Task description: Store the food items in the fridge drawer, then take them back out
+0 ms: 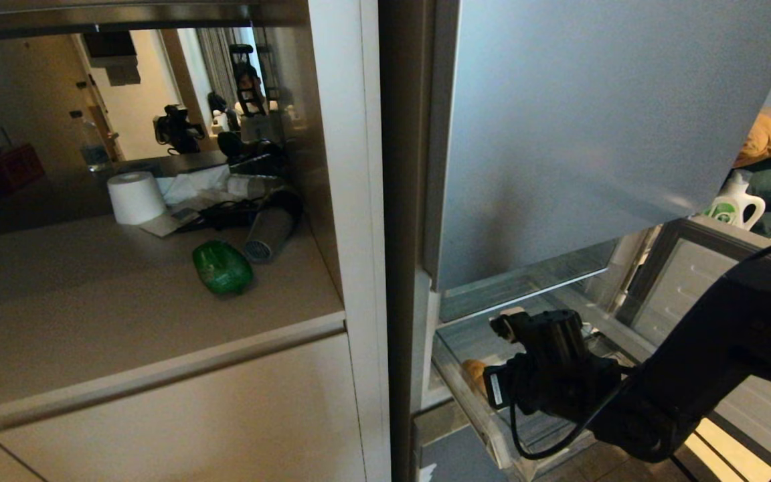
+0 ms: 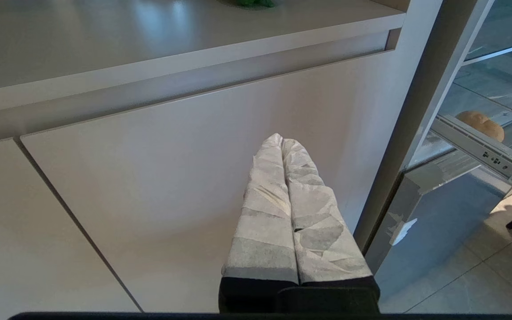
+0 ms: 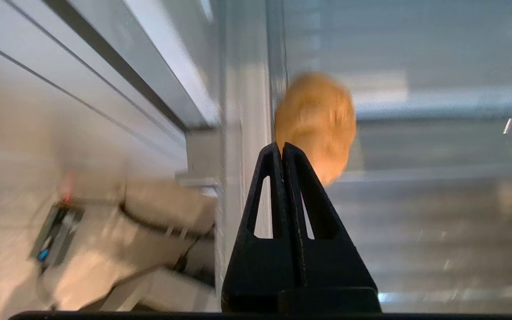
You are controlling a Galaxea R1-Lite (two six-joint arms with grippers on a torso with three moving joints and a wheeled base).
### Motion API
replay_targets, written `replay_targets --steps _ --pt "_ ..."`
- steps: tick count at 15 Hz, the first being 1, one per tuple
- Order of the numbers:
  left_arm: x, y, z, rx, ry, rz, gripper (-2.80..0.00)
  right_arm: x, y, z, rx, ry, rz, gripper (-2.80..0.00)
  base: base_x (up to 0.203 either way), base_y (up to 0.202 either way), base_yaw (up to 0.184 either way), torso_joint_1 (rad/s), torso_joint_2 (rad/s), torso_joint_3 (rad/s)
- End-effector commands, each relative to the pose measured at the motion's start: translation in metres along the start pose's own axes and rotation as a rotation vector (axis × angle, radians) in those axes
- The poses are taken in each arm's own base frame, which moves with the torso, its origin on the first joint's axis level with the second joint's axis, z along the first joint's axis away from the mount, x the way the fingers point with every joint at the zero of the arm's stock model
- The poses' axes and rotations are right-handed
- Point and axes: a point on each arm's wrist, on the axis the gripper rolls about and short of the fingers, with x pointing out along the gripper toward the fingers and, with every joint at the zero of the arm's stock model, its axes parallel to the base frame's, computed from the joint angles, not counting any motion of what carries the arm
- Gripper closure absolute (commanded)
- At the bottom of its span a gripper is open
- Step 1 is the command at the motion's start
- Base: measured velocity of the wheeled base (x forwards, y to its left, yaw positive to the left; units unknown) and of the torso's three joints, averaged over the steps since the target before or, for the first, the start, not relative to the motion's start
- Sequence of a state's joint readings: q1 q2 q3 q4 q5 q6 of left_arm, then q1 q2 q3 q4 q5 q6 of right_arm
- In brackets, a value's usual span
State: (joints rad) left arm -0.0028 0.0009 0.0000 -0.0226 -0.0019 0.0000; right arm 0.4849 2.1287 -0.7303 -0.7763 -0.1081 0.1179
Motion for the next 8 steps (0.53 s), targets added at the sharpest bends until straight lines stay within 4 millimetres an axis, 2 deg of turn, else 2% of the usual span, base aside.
replay_targets --steps 1,8 --pt "0.001 0.0 -0.003 0.0 0.011 0.0 0.0 0.003 -0.005 0.005 0.019 0.024 -0.017 0.0 0.0 0.0 0.0 0.0 0.0 0.0" --pt "0.001 0.0 -0.003 0.0 0.011 -0.001 0.0 0.018 -0.026 0.02 0.051 0.14 -0.056 0.0 0.0 0.0 0.0 0.0 0.0 0.0"
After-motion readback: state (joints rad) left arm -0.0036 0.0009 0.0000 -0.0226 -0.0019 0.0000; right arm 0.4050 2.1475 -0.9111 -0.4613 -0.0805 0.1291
